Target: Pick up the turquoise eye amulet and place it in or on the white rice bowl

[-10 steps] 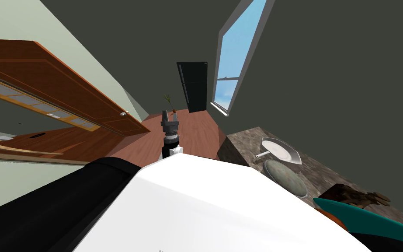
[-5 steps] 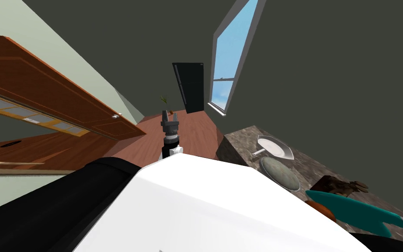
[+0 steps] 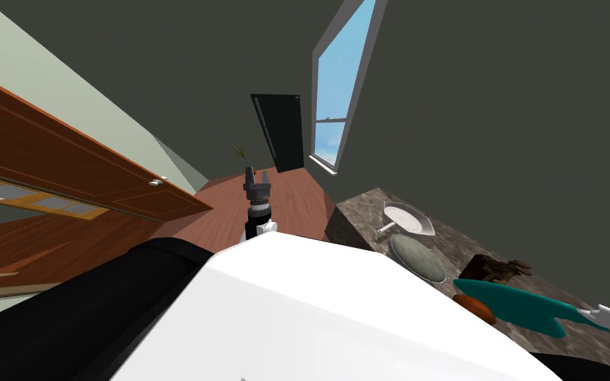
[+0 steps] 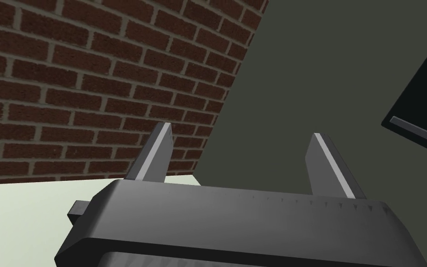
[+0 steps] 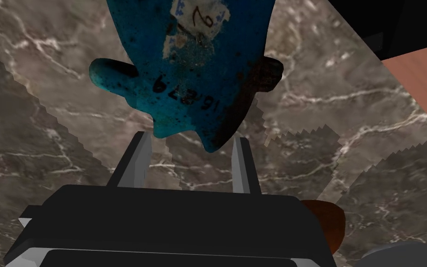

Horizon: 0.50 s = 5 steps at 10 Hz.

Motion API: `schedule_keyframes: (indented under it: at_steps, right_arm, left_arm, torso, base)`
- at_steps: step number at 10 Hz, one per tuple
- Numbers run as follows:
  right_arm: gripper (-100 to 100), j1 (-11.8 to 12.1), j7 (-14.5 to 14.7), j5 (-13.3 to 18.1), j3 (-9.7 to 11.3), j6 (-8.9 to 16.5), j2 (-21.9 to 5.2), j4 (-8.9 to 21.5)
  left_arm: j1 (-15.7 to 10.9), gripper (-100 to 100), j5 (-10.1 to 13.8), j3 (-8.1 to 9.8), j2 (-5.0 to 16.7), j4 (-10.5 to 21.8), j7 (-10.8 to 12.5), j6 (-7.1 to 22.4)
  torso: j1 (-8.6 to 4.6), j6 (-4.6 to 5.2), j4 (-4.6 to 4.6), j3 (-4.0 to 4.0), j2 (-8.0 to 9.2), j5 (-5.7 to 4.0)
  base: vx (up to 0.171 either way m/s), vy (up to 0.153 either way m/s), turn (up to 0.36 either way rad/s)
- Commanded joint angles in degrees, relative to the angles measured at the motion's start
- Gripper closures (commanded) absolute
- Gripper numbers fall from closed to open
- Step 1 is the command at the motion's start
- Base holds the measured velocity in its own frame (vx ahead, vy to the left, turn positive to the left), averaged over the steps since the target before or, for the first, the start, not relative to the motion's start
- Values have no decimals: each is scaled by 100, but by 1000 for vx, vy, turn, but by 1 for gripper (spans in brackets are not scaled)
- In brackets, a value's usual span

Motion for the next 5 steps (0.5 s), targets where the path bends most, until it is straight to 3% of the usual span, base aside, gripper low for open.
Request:
schedule_keyframes:
  at_steps: [1,5]
  right_arm:
    - [100,-41,3,-107,44,-179,-126,-26]
    - [100,-109,-7,-346,183,-585,-417,-116]
  left_arm:
    - [0,0,0,0,0,0,0,0]
    - [-1,0,0,0,0,0,0,0]
  torso:
    - [0,0,0,0,0,0]
    - [-11,-2,9,21,34,-6]
  base:
    - [-55,-25,133]
    - [-82,-27,89]
